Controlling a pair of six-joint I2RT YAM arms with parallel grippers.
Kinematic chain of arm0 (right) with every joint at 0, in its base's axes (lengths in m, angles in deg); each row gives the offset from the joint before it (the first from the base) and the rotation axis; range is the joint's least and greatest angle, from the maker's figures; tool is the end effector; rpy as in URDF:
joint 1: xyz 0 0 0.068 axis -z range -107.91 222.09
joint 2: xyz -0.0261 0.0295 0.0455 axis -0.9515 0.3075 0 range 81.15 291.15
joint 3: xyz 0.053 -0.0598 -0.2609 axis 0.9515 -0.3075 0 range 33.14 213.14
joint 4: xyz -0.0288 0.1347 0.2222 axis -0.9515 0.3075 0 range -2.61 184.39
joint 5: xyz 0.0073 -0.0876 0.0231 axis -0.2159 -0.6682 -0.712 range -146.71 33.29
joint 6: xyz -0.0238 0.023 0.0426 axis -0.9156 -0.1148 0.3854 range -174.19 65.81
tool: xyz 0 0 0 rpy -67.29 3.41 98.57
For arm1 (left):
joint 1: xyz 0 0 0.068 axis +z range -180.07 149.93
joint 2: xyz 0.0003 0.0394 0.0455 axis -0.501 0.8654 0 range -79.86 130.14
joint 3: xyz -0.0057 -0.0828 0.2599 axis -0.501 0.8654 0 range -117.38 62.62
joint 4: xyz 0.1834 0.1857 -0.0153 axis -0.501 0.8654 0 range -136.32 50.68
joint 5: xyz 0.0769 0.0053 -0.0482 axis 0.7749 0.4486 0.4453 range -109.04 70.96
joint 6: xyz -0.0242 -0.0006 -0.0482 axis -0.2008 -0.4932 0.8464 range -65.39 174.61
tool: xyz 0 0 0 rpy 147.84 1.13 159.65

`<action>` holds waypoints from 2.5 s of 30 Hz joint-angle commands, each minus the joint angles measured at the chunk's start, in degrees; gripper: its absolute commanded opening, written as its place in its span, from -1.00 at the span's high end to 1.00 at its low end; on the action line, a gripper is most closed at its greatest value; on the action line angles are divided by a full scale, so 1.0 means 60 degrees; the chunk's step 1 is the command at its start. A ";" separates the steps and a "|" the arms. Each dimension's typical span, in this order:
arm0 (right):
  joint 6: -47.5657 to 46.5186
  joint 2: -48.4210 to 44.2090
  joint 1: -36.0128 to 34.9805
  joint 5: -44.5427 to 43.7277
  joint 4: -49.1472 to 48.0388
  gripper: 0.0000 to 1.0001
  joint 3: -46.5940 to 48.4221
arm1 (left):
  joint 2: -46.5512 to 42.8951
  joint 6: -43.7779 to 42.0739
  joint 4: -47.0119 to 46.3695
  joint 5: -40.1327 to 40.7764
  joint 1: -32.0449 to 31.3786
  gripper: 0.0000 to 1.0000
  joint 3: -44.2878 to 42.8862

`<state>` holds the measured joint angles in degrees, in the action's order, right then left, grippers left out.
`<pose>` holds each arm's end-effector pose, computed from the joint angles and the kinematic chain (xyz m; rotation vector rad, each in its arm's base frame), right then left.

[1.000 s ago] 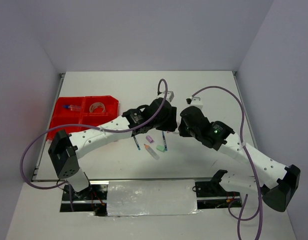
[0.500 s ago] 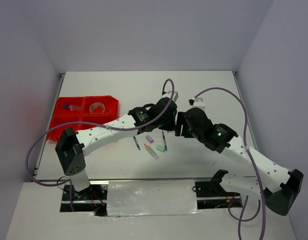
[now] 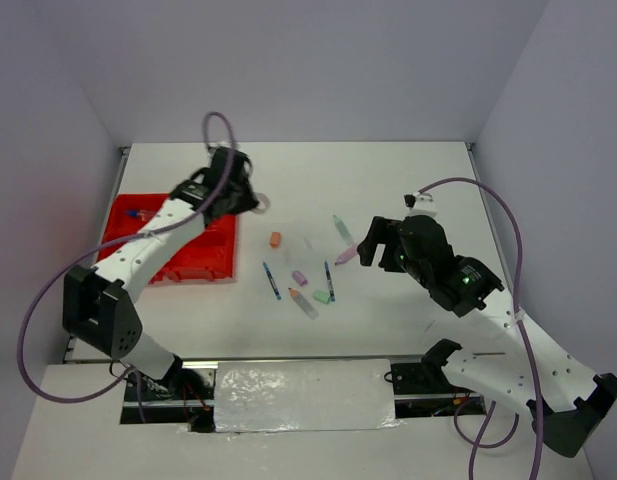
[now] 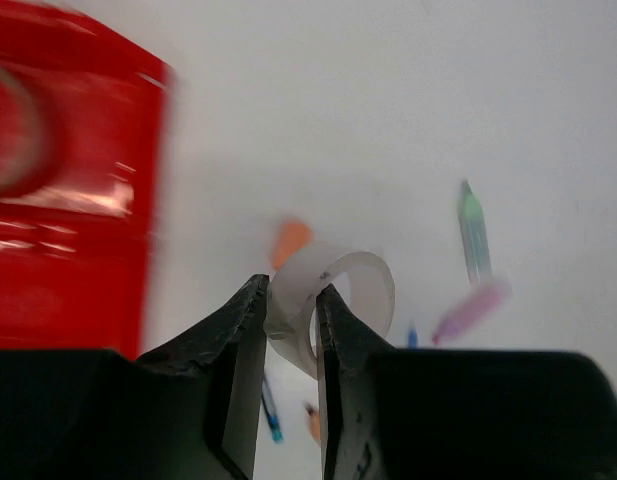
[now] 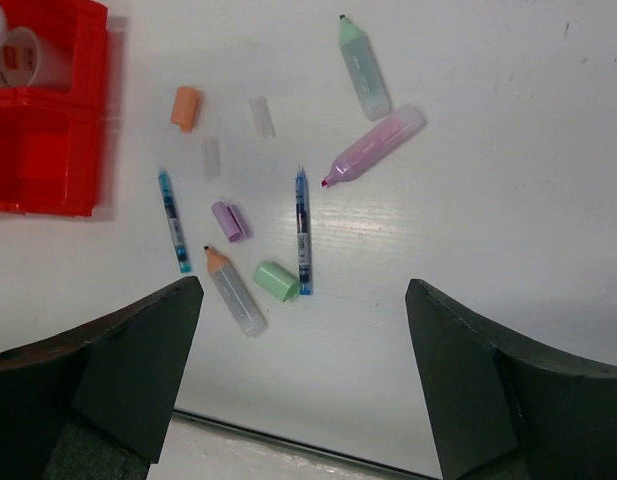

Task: Sort the stationery into containers
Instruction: Place the stationery in the storage box, then pick up the pen from the center of the board.

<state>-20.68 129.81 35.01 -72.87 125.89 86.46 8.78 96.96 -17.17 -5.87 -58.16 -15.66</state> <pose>0.1453 0.0974 0.3311 0.0962 2.1621 0.4152 0.3121 -0.1574 0.3233 -0.4038 2.2340 -0.4027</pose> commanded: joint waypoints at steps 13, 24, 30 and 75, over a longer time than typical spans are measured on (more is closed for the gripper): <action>-0.0708 -0.0171 0.0086 0.0116 -0.0264 -0.82 0.0049 | 0.0666 -0.0041 -0.0389 -0.0979 0.5430 1.00 0.0346; -0.0782 -0.0142 0.0086 0.0292 -0.0455 -0.82 -0.0112 | 0.1442 -0.0232 -0.1005 -0.1463 0.5635 0.79 0.0654; -0.0767 -0.0186 0.0086 0.0394 -0.0543 -0.82 -0.0171 | 0.1633 -0.0232 -0.1107 -0.1462 0.5781 0.57 0.0786; -0.2334 0.1482 -0.0279 0.2533 -0.1275 -0.69 -0.0933 | -0.7989 -0.1772 0.1898 0.0954 0.5415 -0.99 0.4051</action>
<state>-30.60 135.69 35.01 -61.86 121.15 81.21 -35.04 82.75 -5.57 -7.22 -25.40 6.87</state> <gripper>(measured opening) 0.848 0.994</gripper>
